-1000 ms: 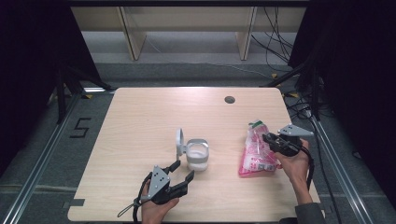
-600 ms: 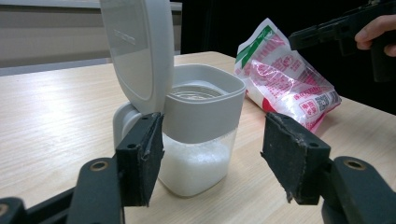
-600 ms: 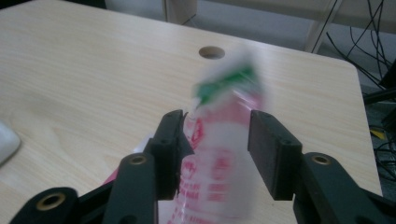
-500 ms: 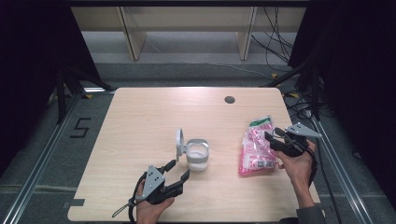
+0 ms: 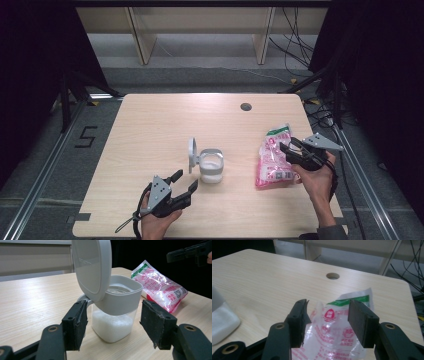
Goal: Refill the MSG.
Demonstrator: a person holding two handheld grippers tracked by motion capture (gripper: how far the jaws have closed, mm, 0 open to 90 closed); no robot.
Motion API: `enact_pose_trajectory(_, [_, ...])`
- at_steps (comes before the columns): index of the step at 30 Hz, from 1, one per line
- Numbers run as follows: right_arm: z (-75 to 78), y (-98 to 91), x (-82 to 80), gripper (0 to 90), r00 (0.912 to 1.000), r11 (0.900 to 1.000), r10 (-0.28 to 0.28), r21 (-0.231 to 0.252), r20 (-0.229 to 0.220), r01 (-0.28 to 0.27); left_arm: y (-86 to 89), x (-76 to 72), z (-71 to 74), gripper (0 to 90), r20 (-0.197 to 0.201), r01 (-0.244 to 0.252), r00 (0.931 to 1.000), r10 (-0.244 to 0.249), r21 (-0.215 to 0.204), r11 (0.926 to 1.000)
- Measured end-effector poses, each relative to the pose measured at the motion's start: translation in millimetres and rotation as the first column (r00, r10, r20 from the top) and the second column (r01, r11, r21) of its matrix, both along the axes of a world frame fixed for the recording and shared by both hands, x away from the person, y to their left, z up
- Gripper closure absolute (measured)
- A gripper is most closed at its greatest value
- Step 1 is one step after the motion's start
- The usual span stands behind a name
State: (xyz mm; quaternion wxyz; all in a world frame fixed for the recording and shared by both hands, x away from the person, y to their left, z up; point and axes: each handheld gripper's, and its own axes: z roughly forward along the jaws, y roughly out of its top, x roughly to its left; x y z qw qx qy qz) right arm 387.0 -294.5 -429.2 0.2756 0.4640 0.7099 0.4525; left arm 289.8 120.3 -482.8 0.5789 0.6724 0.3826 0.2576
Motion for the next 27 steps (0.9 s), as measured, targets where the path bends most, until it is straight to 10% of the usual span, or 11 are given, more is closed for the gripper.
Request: enact_pose_trajectory(27, [-23.9,45.7,-29.1,42.3,0.9763,0.9785,0.206,-0.001,-0.067,-0.206,16.8,9.2,6.0,37.6,-0.023,-0.07,0.9973,0.07,0.005,0.9975])
